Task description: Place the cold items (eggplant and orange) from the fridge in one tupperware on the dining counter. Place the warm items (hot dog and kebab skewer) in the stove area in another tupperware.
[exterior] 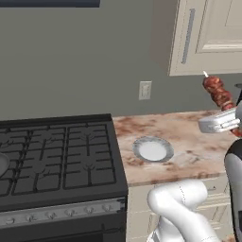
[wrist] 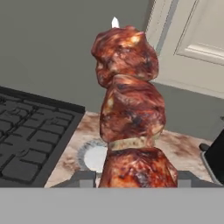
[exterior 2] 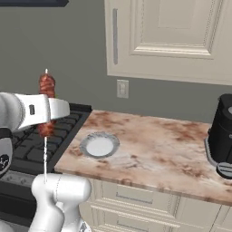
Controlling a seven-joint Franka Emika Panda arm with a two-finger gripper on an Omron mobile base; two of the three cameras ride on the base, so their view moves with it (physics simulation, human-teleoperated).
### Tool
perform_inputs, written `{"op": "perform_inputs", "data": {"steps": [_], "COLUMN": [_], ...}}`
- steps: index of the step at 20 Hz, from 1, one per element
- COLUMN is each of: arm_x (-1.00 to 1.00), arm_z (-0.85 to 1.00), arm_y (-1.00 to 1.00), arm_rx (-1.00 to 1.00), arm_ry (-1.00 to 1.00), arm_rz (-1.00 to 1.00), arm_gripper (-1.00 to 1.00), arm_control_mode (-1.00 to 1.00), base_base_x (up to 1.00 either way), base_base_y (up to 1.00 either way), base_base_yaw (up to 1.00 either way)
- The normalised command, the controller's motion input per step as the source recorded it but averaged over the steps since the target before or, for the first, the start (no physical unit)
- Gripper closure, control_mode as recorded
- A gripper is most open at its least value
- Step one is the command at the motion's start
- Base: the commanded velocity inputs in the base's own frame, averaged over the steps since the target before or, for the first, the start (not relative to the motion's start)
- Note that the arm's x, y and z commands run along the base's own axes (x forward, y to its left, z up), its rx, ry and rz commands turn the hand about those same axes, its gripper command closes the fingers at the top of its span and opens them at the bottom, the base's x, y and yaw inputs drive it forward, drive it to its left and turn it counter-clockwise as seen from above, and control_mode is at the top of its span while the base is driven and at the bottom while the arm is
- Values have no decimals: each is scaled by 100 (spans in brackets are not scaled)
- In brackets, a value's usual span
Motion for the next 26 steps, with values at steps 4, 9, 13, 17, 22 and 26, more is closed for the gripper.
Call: {"op": "perform_inputs", "data": {"steps": [4, 9, 13, 17, 22, 26], "arm_x": [-69, -26, -2, 3, 8, -1], "arm_z": [19, -77, -47, -63, -75, -24], "arm_y": [1, 11, 11, 7, 0, 0], "arm_rx": [-12, -38, -22, -12, -6, 2], "arm_ry": [49, 64, 15, 0, 0, -5], "arm_rz": [33, 45, 16, 4, 8, 7], "arm_gripper": [100, 100, 100, 100, 100, 100], "arm_control_mode": [-100, -100, -100, -100, -100, 100], "base_base_x": [0, 0, 0, 0, 0, -6], "base_base_y": [0, 0, 0, 0, 0, 0], "base_base_yaw": [0, 0, 0, 0, 0, 2]}}
